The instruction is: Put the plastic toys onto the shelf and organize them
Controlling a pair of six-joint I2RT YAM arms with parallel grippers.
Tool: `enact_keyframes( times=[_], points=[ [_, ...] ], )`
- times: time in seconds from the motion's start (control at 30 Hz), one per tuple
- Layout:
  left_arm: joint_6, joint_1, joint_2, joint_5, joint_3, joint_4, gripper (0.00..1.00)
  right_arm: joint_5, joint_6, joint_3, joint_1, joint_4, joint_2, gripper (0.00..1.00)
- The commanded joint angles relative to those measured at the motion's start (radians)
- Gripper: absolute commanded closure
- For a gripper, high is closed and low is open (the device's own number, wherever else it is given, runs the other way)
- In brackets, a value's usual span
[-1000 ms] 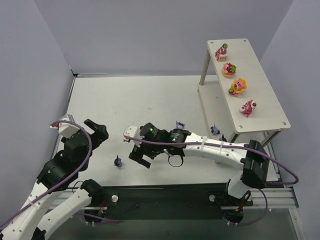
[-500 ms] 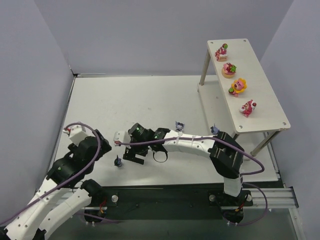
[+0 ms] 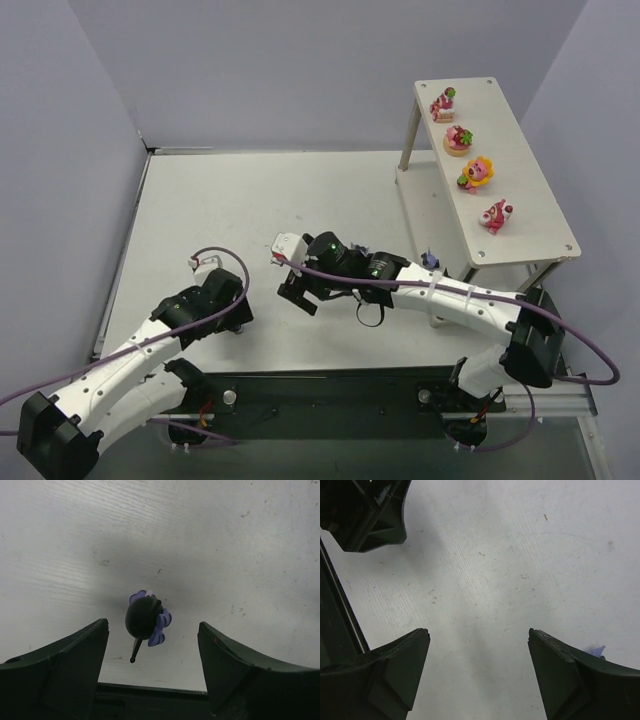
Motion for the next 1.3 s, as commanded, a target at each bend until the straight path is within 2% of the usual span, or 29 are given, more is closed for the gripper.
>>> enact_keyframes(
  times=[0.0, 0.23, 0.47, 0.73, 0.77, 0.87, 1.0, 1.13, 1.27],
  points=[
    [0.02, 0.006, -0.002, 0.113, -0.027, 0.095, 0.2, 0.056, 0.027, -0.02, -0.004, -0.021, -0.083, 0.18],
    [0.005, 0.006, 0.066, 0.118, -0.048, 0.115, 0.26, 0.07, 0.037, -0.059, -0.004, -0.008, -0.179, 0.17],
    [-0.006, 0.008, 0.083, 0.104, -0.067, 0.132, 0.45, 0.107, 0.037, -0.083, -0.004, -0.01, -0.232, 0.17],
    [0.035, 0.008, 0.089, 0.111, -0.061, 0.167, 0.81, 0.156, 0.042, -0.099, -0.004, -0.013, -0.275, 0.17],
    [0.07, 0.008, 0.094, 0.116, -0.05, 0.178, 0.89, 0.164, 0.047, -0.097, -0.004, -0.014, -0.278, 0.17],
    [0.184, 0.005, 0.135, 0.174, -0.009, 0.242, 1.0, 0.173, 0.059, -0.096, -0.004, -0.024, -0.302, 0.17],
    [0.299, -0.041, 0.254, 0.227, 0.062, 0.357, 1.0, 0.191, 0.079, -0.1, -0.007, -0.036, -0.344, 0.17],
    [0.414, -0.153, 0.399, 0.188, 0.168, 0.416, 1.0, 0.208, 0.106, -0.103, -0.015, -0.054, -0.396, 0.16],
    [0.532, -0.242, 0.531, 0.239, 0.234, 0.523, 1.0, 0.239, 0.143, -0.093, -0.023, -0.092, -0.434, 0.16]
  ],
)
